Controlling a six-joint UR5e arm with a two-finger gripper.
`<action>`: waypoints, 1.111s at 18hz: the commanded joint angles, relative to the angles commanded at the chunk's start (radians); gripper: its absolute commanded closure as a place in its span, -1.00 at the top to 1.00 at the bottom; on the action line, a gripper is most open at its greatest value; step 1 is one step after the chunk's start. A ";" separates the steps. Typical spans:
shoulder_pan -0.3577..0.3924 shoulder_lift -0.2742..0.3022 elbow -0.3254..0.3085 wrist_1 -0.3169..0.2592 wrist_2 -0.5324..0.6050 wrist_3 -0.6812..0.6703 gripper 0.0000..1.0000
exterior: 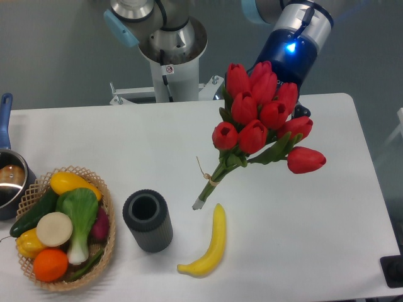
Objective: Place the flowers on the table
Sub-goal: 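Carry the red tulip bouquet with the gripper, swinging it upright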
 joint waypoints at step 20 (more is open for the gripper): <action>0.011 0.054 -0.058 -0.012 0.369 0.028 -0.32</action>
